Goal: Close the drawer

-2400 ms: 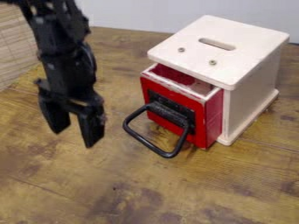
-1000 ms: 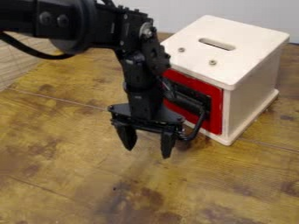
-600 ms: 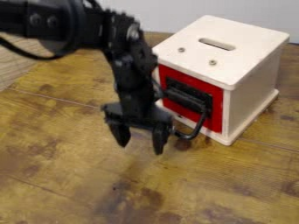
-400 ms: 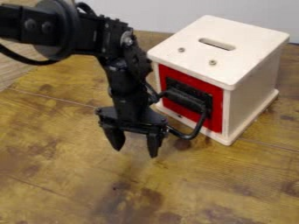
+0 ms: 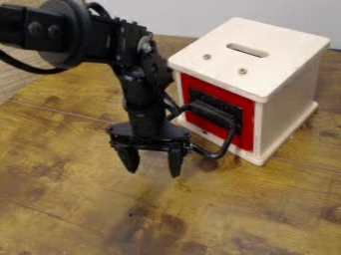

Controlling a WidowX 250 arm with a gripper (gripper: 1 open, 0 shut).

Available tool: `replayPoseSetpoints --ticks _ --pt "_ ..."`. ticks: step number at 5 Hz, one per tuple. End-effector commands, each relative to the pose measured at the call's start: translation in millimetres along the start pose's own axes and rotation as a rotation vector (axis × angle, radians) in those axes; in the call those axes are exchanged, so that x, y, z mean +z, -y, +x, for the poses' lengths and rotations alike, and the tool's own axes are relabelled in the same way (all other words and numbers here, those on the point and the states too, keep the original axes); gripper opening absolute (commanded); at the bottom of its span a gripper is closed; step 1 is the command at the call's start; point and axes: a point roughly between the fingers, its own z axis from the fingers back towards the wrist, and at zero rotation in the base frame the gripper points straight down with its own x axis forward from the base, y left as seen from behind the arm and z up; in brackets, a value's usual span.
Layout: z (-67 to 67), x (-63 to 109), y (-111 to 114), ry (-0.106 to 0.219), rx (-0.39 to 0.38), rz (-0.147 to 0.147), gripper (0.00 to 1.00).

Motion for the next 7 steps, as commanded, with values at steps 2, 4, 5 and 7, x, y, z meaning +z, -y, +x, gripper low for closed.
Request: replayPoseSetpoints --ticks 2,4,5,7 --pt "6.1 23.8 13.8 0.09 0.105 -0.016 1.0" --pt "4.8 24.7 20.8 0.103 0.095 -0.027 1.0" --pt "5.6 25.6 20.2 0.108 0.076 -0.034 1.0" --pt "9.6 34.5 9.0 0.127 0.017 -0.037 1.0"
